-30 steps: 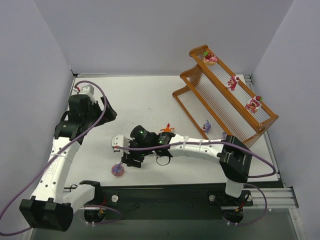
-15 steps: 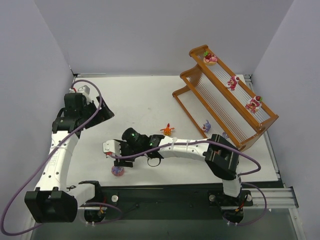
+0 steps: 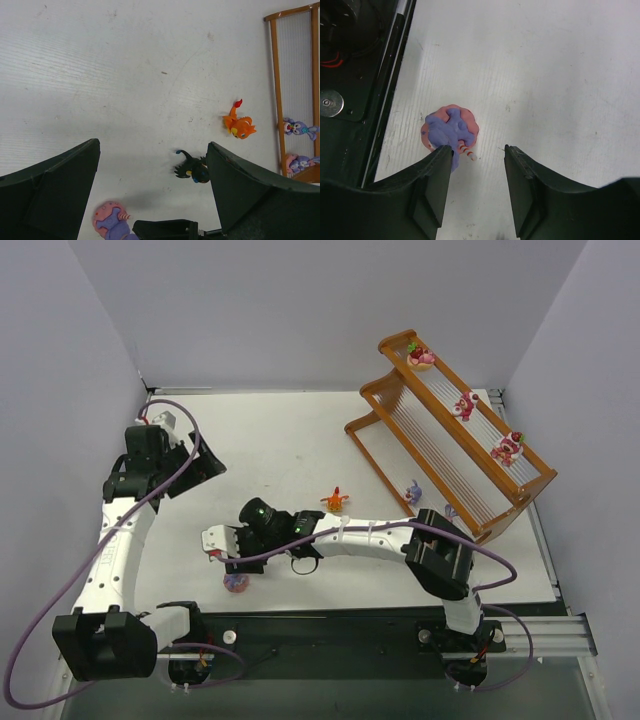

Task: Place and organize the plastic toys onto the shelf

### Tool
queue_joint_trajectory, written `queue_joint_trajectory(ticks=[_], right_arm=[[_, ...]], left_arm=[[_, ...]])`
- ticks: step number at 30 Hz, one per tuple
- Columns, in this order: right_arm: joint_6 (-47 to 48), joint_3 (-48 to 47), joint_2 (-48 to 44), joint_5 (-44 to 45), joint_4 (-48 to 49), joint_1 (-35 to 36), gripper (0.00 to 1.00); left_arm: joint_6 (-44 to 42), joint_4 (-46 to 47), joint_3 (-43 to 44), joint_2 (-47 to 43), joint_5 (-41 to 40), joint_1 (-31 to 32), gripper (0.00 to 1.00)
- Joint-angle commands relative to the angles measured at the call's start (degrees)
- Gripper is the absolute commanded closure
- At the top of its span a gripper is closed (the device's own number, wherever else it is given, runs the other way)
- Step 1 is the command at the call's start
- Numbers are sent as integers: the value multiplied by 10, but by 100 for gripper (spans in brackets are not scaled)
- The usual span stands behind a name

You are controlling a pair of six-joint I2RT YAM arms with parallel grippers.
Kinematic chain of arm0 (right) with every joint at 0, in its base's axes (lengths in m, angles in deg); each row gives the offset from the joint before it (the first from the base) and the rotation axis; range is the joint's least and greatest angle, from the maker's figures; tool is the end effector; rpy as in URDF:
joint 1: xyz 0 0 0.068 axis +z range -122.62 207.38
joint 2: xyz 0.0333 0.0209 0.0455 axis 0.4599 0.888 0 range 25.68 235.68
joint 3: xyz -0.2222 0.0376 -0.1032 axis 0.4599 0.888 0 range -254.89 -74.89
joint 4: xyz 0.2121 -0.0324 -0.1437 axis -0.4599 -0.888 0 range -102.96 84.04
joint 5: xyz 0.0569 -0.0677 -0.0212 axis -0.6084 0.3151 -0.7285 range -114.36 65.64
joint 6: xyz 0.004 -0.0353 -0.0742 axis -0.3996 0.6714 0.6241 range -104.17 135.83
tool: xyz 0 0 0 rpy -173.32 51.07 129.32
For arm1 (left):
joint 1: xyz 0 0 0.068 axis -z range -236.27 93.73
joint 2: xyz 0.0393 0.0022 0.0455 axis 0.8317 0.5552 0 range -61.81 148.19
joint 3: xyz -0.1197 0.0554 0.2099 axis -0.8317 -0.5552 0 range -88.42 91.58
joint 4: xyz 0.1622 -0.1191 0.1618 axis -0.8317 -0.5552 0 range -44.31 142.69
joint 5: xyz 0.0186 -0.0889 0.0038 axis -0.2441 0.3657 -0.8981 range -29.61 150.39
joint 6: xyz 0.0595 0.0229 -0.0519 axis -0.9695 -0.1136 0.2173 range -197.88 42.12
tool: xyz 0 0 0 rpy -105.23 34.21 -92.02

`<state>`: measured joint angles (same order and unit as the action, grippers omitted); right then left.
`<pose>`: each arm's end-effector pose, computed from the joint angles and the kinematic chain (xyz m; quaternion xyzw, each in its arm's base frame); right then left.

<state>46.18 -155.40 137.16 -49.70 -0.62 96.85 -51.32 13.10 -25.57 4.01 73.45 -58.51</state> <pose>0.1363 0.4511 0.2022 -0.7069 0.4424 0.3489 0.4276 0.2730 -0.0056 0.2809 -0.1819 0.8924 -0.1860 0.3687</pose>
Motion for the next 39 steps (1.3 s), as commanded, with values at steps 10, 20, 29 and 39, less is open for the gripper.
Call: queue_joint_trajectory(ticks=[10, 20, 29, 39], right_arm=[[-7, 39, -61, -16, 25, 6, 53], [-19, 48, -68, -16, 12, 17, 54], [-30, 63, -58, 4, 28, 23, 62], [-48, 43, -26, 32, 67, 24, 71]], left_arm=[[16, 31, -29, -27, 24, -16, 3], [31, 40, -44, -36, 33, -17, 3], [38, 45, -54, -39, 36, -18, 3], [32, 35, -48, -42, 25, -18, 3]])
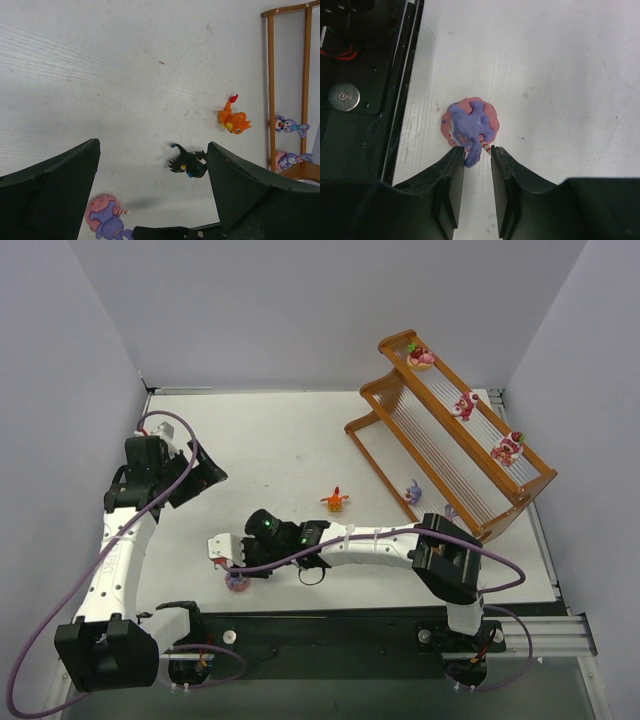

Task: Place and organize the plastic toys onto the shelf

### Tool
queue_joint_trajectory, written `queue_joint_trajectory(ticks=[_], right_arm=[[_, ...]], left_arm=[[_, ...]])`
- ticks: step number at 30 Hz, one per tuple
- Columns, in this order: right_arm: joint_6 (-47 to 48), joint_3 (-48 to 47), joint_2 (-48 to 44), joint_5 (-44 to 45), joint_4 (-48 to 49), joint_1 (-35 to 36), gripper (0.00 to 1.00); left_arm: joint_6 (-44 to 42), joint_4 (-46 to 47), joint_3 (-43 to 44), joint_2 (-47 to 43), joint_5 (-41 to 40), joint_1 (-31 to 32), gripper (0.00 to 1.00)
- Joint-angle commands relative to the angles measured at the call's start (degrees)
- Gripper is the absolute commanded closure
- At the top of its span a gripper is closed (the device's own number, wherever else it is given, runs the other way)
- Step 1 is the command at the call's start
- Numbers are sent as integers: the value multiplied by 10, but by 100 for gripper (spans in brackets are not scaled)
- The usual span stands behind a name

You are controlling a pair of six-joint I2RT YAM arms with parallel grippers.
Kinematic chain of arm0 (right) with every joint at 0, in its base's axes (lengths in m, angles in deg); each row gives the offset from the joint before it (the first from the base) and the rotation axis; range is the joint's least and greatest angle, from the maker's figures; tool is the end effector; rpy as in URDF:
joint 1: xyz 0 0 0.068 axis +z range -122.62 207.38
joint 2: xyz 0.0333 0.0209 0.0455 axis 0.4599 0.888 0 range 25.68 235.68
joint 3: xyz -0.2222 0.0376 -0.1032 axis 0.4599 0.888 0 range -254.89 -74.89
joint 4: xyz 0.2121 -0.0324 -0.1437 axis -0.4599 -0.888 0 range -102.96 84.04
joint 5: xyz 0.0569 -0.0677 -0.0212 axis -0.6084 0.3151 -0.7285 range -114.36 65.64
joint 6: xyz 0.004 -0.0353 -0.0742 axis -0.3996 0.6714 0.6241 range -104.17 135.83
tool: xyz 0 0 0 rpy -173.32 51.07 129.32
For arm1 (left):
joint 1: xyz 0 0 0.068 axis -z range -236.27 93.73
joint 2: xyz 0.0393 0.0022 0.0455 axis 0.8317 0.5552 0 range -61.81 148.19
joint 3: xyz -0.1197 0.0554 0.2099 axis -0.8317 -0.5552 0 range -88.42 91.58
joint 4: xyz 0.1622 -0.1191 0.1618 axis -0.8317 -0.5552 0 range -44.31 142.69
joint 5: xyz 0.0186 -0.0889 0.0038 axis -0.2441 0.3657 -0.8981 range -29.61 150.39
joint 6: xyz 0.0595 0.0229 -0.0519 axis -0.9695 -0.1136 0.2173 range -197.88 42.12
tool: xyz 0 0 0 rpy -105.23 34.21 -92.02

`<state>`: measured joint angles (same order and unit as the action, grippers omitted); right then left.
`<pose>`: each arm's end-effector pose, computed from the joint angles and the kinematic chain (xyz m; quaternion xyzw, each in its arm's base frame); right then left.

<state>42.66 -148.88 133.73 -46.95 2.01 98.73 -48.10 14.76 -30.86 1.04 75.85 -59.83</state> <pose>0.1190 0.4383 0.1927 -0.6966 0.4665 0.3504 0.4174 0.2622 -0.0029 0.2649 -0.2098 0.8866 -0.2095 0.3551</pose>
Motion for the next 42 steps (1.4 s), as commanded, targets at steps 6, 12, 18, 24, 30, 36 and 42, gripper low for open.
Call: queue_joint_trajectory(ticks=[6, 12, 18, 24, 30, 36, 42], right_arm=[[-12, -22, 22, 16, 28, 8, 71], [-13, -17, 23, 29, 28, 14, 89], [-28, -40, 24, 72, 15, 21, 100], [-63, -90, 6, 223, -42, 24, 100], [-94, -121, -45, 348, -77, 16, 100], [-127, -131, -86, 427, -138, -31, 100], [-159, -97, -129, 494, -162, -134, 100]], left_arm=[[-8, 12, 5, -14, -3, -6, 3], [-14, 10, 0, -17, 1, -13, 3], [-18, 11, 0, -16, 4, -18, 3], [-22, 15, -3, -16, 4, -19, 3], [-21, 34, -13, -12, 7, -18, 3], [-23, 44, -18, -6, -6, -21, 3], [-28, 52, -25, -11, -15, -20, 3]])
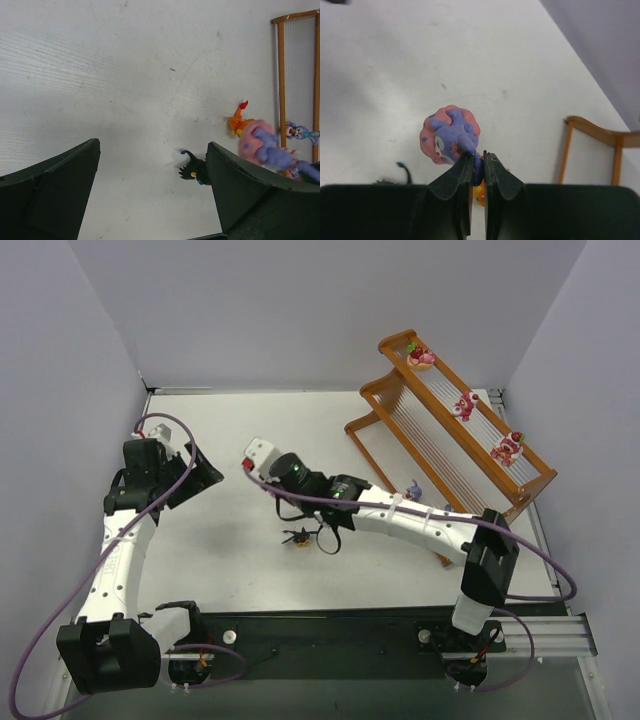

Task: Place and organize the plastic toys onto the shelf

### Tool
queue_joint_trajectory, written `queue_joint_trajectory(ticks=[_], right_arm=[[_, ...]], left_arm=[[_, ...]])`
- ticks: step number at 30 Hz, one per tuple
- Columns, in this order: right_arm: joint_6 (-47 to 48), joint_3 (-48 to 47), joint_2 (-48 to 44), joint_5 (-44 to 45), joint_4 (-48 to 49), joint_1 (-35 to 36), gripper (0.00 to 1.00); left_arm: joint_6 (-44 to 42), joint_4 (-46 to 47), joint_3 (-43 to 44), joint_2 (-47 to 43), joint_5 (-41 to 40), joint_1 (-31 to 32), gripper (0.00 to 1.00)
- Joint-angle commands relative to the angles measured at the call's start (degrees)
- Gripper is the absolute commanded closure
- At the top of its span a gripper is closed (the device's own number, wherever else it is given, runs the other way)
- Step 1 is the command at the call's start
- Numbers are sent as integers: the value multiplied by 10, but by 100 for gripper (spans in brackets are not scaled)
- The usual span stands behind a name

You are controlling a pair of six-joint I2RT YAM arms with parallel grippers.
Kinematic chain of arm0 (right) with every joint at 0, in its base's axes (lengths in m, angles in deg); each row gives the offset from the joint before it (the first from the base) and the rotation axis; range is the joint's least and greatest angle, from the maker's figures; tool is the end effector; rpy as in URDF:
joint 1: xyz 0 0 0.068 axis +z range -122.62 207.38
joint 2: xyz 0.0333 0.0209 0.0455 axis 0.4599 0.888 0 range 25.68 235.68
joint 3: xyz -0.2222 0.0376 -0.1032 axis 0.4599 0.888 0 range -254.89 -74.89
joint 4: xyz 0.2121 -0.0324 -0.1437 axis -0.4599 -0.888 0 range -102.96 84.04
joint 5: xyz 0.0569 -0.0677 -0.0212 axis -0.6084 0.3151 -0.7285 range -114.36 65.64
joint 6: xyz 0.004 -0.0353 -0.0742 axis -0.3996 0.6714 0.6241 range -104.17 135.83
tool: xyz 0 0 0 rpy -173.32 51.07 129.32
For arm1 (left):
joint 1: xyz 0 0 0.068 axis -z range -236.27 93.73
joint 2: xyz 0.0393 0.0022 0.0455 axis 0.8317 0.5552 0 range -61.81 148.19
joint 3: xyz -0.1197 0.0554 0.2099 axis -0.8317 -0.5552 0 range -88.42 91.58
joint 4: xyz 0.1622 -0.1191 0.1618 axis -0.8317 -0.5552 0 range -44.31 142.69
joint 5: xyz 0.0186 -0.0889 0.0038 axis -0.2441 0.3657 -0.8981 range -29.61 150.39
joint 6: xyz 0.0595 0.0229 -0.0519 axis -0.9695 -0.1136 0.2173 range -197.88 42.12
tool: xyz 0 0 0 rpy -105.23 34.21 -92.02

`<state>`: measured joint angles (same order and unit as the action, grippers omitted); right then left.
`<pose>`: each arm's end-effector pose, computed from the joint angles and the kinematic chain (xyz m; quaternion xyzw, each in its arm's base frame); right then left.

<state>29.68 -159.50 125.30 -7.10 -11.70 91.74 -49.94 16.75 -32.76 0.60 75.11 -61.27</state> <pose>0.2104 0.3891 0.2932 -0.4470 0.6851 0.1281 0.5608 0.2624 0.0047 0.2586 -0.2083 0.8857 -0.1942 0.3666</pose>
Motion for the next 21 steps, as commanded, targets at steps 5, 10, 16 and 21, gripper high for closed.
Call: queue_joint_trajectory(ticks=[5, 10, 16, 21], right_arm=[[-43, 33, -53, 145, -36, -148, 100], [-58, 39, -36, 161, -38, -227, 100], [-74, 12, 15, 178, -37, -274, 100], [-92, -5, 57, 182, -33, -299, 100]], left_arm=[[-10, 39, -27, -7, 0, -5, 3], [-10, 39, -29, -5, 6, -5, 3], [-10, 37, -25, 3, 14, -5, 3], [-10, 32, -23, 5, 15, -5, 3]])
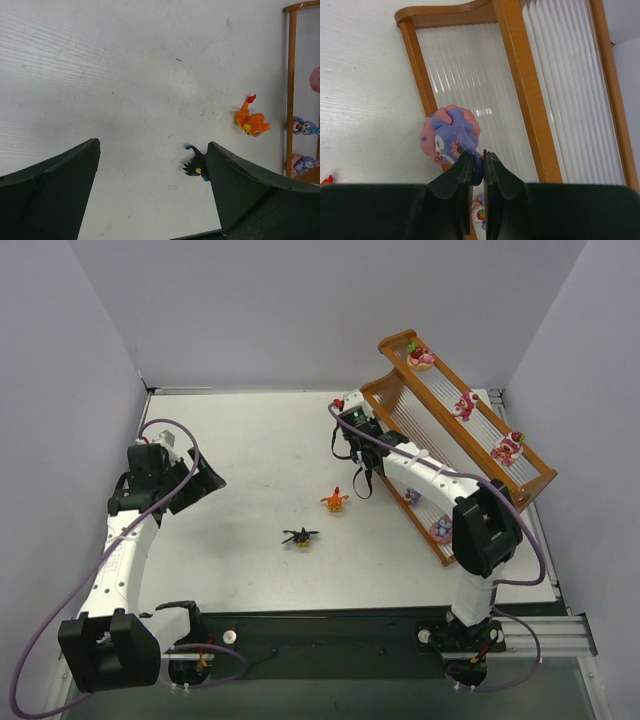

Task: Place and organize the plastic toys onto the shelf

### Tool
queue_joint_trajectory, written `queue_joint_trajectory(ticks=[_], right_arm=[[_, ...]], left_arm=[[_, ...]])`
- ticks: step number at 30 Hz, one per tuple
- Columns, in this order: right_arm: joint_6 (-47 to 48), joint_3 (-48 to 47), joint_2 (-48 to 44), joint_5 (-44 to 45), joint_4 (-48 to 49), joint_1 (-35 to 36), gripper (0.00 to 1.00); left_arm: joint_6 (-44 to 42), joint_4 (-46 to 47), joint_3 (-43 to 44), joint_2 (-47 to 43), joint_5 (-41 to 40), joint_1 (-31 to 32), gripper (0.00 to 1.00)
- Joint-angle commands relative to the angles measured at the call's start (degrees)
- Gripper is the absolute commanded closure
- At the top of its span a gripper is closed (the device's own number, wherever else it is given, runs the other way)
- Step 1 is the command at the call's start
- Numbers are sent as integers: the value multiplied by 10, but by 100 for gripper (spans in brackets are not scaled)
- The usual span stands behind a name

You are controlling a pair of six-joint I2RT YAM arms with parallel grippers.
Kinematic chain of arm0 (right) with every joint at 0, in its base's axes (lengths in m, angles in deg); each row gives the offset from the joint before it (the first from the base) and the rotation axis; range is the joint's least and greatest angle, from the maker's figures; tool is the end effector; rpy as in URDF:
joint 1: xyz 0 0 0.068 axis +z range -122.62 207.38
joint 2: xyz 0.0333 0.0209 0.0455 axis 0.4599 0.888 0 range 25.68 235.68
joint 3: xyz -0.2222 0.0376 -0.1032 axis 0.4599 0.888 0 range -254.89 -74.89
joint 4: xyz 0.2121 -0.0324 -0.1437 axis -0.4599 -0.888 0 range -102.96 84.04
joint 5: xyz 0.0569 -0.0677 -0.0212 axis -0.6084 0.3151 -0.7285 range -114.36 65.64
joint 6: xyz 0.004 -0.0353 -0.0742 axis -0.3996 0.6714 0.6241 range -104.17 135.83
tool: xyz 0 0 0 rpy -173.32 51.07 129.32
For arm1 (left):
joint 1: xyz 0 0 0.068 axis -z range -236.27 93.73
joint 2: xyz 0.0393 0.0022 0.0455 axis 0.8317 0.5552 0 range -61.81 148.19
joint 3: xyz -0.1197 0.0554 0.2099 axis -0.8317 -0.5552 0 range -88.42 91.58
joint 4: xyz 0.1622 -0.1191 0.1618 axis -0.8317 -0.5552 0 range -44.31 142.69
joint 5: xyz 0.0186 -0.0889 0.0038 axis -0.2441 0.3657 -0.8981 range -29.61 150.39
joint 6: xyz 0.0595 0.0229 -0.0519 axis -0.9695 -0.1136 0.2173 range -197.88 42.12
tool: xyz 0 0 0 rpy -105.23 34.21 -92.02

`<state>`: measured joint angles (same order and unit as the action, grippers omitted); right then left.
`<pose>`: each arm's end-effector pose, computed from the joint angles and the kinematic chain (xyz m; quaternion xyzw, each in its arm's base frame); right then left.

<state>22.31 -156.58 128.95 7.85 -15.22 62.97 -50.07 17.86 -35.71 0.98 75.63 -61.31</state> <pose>0.3775 0.2232 0.2432 -0.1721 0.8290 -0.1143 0.5197 0.2613 0.0041 0.2410 -0.2101 0.8925 -0.1951 0.3483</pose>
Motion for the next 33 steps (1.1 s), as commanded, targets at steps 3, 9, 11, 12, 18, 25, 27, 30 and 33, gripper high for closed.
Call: queue_joint_trajectory(ticks=[3, 9, 11, 12, 18, 25, 27, 30, 33], right_arm=[[-24, -46, 41, 42, 7, -16, 100], [-45, -64, 67, 66, 9, -28, 100], [-45, -67, 72, 68, 11, -32, 100], [-45, -72, 79, 70, 11, -35, 100], [-31, -73, 102, 79, 21, -42, 100], [-15, -57, 115, 96, 55, -47, 100], [-12, -55, 120, 100, 61, -47, 100], [-6, -54, 127, 106, 66, -47, 100], [-4, -53, 131, 107, 67, -49, 100]], left_arm=[[-9, 19, 6, 2, 8, -5, 3], [-12, 13, 4, 1, 8, -5, 3], [-14, 11, 4, -2, 7, -5, 3], [-14, 12, 3, -3, 7, -5, 3], [-14, 10, 1, -5, 13, -4, 3], [-12, 10, 1, -3, 18, -4, 3], [-12, 11, 1, -1, 20, -5, 3], [-12, 10, 3, 1, 22, -5, 3], [-12, 11, 4, 1, 22, -4, 3]])
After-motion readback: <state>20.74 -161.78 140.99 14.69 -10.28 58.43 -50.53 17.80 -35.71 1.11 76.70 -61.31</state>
